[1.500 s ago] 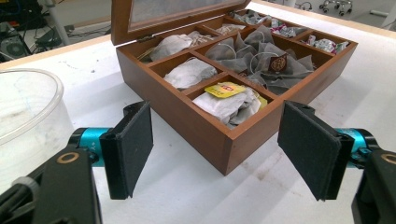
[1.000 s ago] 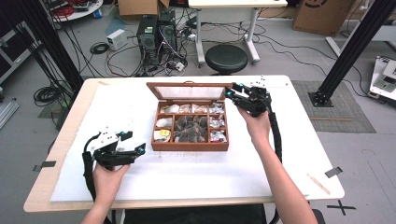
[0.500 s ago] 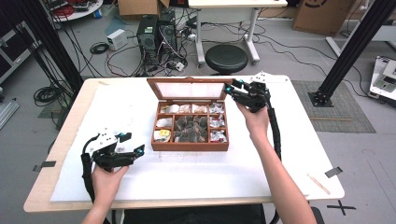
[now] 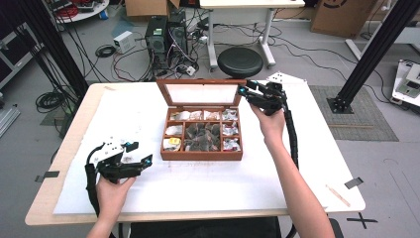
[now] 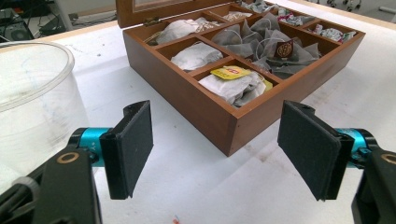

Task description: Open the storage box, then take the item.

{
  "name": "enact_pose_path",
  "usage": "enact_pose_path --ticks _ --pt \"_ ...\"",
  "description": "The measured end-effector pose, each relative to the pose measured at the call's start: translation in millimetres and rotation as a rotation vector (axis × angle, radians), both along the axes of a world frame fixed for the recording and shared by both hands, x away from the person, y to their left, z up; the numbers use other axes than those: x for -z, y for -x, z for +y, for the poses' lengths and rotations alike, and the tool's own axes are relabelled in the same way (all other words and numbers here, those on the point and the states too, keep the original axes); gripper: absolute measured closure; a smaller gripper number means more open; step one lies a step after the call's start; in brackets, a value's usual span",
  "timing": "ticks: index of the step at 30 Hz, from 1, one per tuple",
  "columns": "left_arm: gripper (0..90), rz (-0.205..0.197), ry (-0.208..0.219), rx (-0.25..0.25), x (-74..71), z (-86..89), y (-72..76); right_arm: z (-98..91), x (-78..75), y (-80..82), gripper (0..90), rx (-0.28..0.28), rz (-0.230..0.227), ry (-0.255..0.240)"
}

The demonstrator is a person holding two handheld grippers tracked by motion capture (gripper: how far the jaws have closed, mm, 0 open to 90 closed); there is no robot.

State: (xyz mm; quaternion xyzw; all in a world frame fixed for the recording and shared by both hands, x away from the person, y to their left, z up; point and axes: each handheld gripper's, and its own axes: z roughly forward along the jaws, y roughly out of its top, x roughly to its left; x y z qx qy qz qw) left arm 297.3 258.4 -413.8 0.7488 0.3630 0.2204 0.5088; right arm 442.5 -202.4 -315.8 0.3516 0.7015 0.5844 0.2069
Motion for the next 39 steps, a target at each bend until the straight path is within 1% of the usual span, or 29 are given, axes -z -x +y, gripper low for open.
enact_pose_path --ticks 20,25,27,29,33,36,37,38,39 --pt "26.5 -0.027 -0.008 0.030 -2.0 -3.8 1.2 1.1 -0.2 0.4 53.7 -0.001 0.002 0.002" --pt "26.5 -0.030 0.007 0.051 -4.7 -5.6 0.2 0.8 0.0 0.1 52.7 0.000 0.004 0.000" --pt "26.5 -0.034 0.028 0.067 -8.0 -8.8 -1.1 0.8 -0.3 0.4 52.6 -0.001 0.004 0.003" --pt "26.5 -0.034 0.028 0.073 -8.8 -9.8 -1.6 0.8 -0.3 0.4 52.5 -0.001 0.004 0.004" --pt "26.5 -0.036 0.030 0.104 -13.3 -21.3 -6.6 0.6 -0.2 0.2 52.0 -0.001 0.004 0.002" --pt "26.5 -0.019 0.014 0.150 -17.7 -35.3 -12.0 0.3 -0.2 0.1 51.3 -0.001 0.004 0.004" --pt "26.5 -0.018 0.017 0.160 -18.2 -39.1 -13.0 0.4 -0.2 0.1 51.2 0.000 0.003 0.003" --pt "26.5 -0.018 0.017 0.160 -18.2 -39.1 -13.0 0.4 -0.2 0.1 51.2 0.000 0.003 0.003" --pt "26.5 -0.006 0.023 0.183 -19.3 -45.5 -15.2 0.5 -0.1 0.1 51.2 0.003 0.006 0.001"
